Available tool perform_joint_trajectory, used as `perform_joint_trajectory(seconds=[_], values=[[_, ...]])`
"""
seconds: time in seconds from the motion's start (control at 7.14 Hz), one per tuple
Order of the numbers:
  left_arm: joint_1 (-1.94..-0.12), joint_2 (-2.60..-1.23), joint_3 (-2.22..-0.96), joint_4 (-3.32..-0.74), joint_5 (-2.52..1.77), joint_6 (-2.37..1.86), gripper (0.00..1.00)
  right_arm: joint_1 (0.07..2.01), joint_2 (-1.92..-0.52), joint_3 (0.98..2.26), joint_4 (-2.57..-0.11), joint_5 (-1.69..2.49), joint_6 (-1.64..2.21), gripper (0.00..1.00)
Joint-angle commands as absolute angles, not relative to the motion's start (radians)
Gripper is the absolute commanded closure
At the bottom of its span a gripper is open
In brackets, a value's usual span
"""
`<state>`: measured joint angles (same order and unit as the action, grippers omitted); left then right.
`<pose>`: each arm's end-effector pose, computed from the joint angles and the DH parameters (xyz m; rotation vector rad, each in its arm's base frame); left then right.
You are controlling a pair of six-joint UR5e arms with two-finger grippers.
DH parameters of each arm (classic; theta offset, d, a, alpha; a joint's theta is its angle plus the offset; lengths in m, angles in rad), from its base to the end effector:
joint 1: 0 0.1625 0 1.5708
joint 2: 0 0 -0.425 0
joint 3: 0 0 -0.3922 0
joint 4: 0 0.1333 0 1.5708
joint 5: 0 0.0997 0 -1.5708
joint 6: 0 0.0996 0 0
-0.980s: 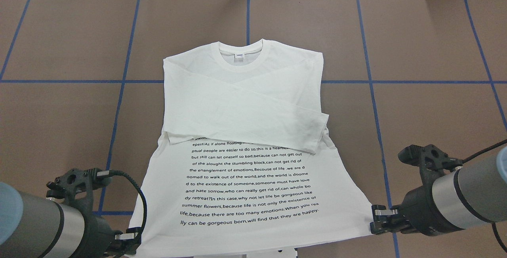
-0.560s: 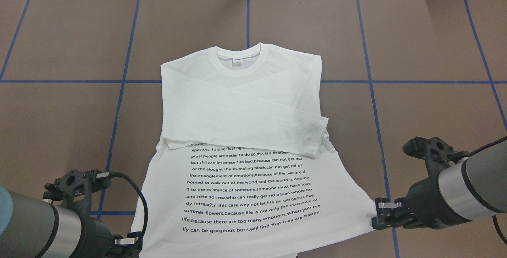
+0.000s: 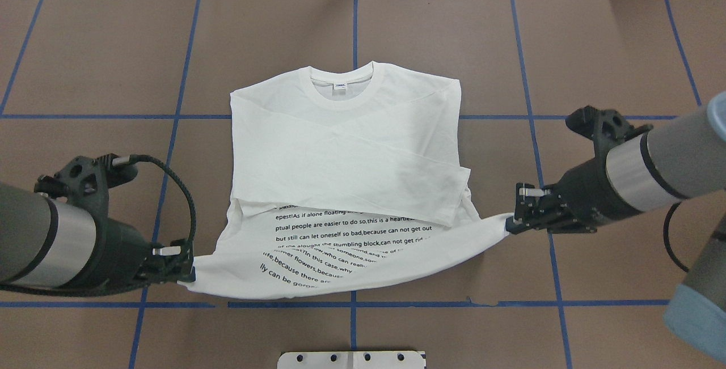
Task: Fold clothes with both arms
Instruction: 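Lift the hem with both grippers and carry it toward the collar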
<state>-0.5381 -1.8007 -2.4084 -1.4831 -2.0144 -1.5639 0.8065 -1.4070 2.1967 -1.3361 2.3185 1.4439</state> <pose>0.3110 -0.2911 0.2001 -0.1332 1.0384 -0.2648 -0.2707 -0.3772 0.2561 -0.1680 -1.1706 0.2162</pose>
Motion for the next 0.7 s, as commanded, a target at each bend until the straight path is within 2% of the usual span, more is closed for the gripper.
perform_joint_trajectory(seconds=[0.0, 0.28, 0.56], values=[[-0.661, -1.915, -2.265, -1.489, -2.039, -1.559, 1.00, 0.934, -1.237, 2.004, -1.339, 2.359, 1.402, 1.00], [-0.789, -1.954, -2.151, -1.515, -2.057, -1.447, 1.00, 0.936, -1.145, 1.880, -1.338, 2.318, 1.366, 1.00], [-0.851, -1.980, -1.972, -1.703, -2.077, -1.425, 1.00, 0.948, -1.067, 1.765, -1.335, 2.307, 1.333, 1.00]])
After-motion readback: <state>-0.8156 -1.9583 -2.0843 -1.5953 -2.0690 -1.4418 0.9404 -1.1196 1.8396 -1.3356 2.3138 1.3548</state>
